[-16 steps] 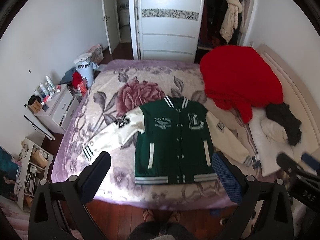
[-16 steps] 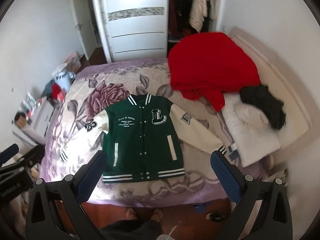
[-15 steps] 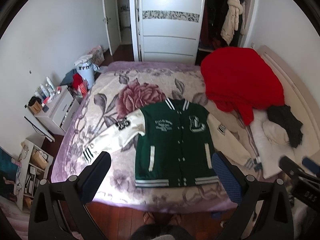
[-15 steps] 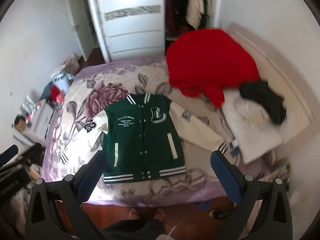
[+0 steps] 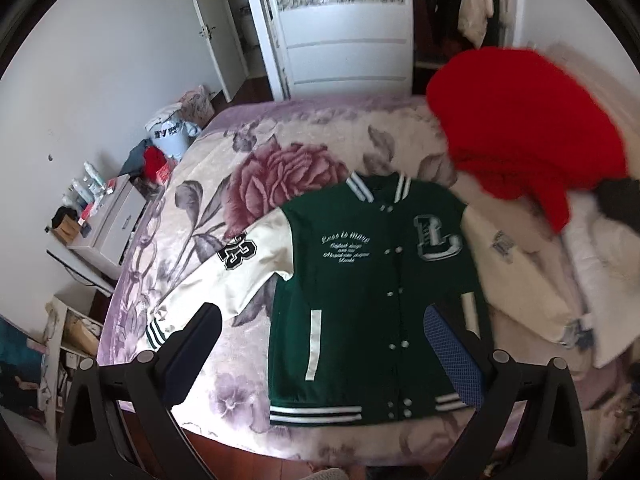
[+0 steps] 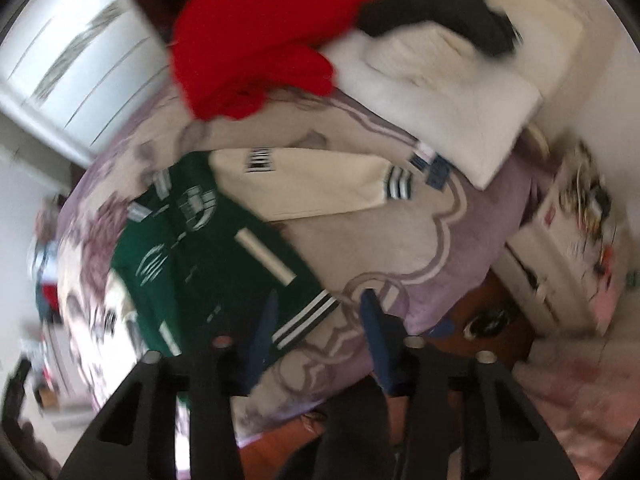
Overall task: Fold large clothes
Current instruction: 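Grasp the cream sleeve cuff with the right gripper while the left tool approaches the jacket body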
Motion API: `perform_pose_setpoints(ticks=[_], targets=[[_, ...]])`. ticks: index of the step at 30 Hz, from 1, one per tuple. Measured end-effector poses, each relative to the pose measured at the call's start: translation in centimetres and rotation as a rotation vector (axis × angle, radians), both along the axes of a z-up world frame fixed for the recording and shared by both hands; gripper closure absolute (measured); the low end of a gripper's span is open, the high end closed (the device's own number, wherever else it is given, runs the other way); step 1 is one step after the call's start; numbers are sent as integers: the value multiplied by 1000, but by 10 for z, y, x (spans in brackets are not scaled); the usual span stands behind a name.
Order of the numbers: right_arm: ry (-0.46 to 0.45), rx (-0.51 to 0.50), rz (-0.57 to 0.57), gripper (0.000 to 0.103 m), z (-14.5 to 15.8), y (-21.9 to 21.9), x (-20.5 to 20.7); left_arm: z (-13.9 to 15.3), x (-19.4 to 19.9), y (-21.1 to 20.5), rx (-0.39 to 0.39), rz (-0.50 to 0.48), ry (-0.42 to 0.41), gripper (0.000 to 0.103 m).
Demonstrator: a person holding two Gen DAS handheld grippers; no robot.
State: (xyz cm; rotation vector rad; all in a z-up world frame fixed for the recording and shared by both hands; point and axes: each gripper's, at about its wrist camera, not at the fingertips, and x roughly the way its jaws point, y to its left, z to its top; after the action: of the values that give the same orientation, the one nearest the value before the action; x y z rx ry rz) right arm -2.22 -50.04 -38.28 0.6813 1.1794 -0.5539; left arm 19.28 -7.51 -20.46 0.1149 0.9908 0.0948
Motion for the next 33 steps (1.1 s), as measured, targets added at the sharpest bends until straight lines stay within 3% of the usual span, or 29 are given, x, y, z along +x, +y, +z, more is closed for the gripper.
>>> perform_pose_setpoints(ticks=[3, 5, 6, 10, 13, 18, 20, 23, 25, 28, 33], targets=[[12, 96, -82, 60, -83, -56, 20, -47, 24, -17, 21, 55, 73, 0], [38, 170, -146, 52, -139, -88, 32, -73, 38, -24, 27, 80, 107, 0], [25, 221, -185, 40, -172, -107, 36, -92, 45, -33, 32, 84, 122, 0], [-53, 310, -364, 31, -279, -170, 37, -162, 65, -55, 88, 41, 207, 0], [-82, 369, -494, 29, -345, -208, 33, -204, 78, -73, 106, 6, 232, 0], [-210, 470, -619, 17, -422, -248, 48, -255, 101, -97, 94, -17, 266, 0], [-211, 474, -649, 7, -433, -252, 57, -271, 110, -107, 93, -25, 282, 0], [-246, 422, -642, 10, -427, -253, 82, -283, 122, -121, 94, -48, 285, 0], [-222, 379, -577, 80, -409, -254, 102, -287, 130, -132, 98, -74, 274, 0], [-248, 252, -493, 86, -364, -270, 134, -289, 144, -150, 96, -113, 258, 0], [-376, 28, -331, 88, -283, -333, 199, -280, 167, -181, 11, -150, 245, 0]])
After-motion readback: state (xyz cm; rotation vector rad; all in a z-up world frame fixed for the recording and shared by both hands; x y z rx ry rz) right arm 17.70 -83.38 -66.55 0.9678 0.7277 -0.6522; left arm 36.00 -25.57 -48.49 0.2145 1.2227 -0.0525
